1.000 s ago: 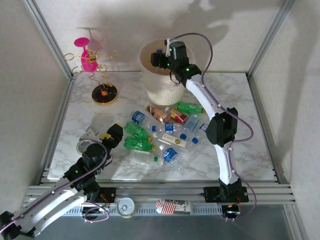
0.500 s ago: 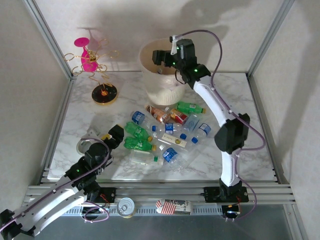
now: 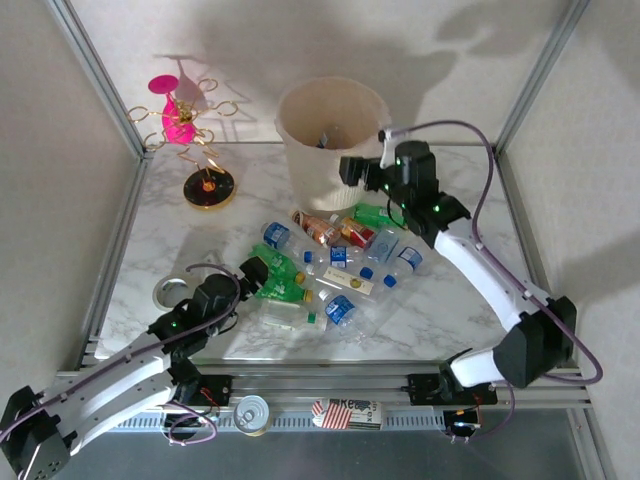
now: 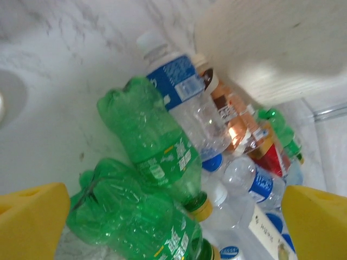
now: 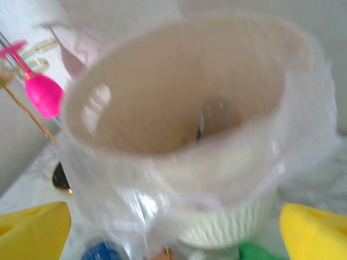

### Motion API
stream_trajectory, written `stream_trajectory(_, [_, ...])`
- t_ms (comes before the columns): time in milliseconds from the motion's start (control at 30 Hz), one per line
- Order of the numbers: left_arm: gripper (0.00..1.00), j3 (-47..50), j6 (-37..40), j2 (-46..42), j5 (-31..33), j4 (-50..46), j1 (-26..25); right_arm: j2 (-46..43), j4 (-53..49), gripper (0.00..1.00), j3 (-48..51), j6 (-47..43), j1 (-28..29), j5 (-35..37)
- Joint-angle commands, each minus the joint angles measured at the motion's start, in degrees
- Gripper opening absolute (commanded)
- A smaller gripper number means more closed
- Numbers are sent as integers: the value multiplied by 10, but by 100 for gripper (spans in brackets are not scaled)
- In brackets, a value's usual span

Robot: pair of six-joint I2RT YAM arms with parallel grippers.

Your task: Put the plastic bottles in the bin

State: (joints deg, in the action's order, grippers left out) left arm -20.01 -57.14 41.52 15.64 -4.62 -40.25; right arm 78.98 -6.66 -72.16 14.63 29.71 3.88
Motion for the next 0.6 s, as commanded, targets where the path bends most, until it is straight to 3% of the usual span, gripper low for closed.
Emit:
stream_trajectory(0, [100, -35, -48, 36, -37, -50, 1, -53, 36, 99, 69, 32, -1, 21])
stream_trajectory(233, [99, -53, -112, 122, -44, -37, -11, -131, 33, 99, 192, 70, -1, 46])
stream_trajectory(567, [98, -55, -199, 169, -9, -54, -23, -181, -10, 99, 255, 59, -1, 93])
